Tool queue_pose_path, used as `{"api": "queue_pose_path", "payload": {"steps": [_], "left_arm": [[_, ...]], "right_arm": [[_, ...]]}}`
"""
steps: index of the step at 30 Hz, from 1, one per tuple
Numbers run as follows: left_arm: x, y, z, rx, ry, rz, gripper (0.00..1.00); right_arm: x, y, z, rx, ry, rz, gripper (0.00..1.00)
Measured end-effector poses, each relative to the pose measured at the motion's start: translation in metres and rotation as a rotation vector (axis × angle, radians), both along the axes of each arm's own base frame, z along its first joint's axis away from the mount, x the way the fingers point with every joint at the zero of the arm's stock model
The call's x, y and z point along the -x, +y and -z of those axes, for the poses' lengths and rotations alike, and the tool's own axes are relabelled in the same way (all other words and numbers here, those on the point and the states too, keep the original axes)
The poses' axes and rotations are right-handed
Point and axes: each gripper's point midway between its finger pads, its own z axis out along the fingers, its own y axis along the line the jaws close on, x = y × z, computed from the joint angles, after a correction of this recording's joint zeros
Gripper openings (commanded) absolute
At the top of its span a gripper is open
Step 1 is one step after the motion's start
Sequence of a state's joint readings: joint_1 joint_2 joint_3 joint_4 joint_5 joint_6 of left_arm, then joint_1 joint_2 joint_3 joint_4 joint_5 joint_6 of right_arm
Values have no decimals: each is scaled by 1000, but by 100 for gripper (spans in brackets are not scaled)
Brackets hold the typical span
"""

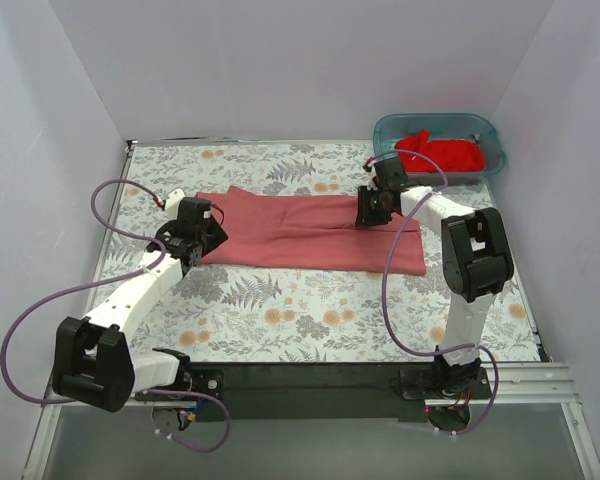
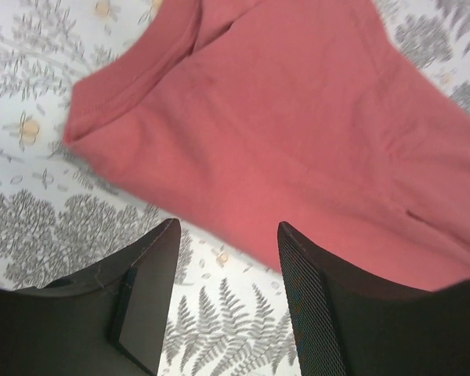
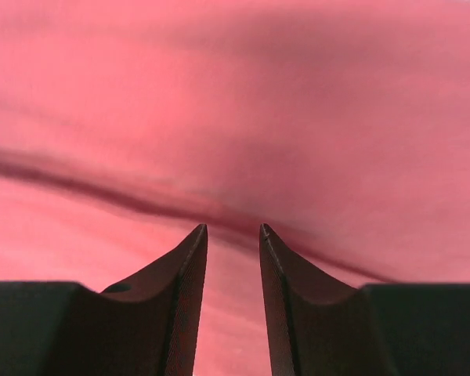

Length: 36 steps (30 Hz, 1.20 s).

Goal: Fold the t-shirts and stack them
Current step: Fold the tshirt

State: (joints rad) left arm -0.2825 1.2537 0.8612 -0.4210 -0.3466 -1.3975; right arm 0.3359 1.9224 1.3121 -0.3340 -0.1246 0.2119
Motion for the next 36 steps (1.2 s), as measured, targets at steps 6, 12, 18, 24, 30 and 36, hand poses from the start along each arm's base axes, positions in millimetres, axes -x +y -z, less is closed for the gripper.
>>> {"api": "queue_pose_path", "payload": {"steps": [6,12,18,24,30,36], "left_arm": [[22,9,27,37,77,-26,52],[15,52,43,128,119,-178,55],[19,59,82,197,249,-231,58],[17,73,96,225,271,-289,54],[14,82,107,236,285,-325,48],[8,81,109,246,272,-320,27]], "right_arm": [[-24,-34,-17,-52,-55,107,46],[29,-89,-34,-238,-53,253,59],[71,-117,-30,-407,-63,399,65],[85,-110,-24,-524,-59,425,63],[84,-121,-13,-592,-55,483,61],[96,-133,7,-644,-1,557,60]]}}
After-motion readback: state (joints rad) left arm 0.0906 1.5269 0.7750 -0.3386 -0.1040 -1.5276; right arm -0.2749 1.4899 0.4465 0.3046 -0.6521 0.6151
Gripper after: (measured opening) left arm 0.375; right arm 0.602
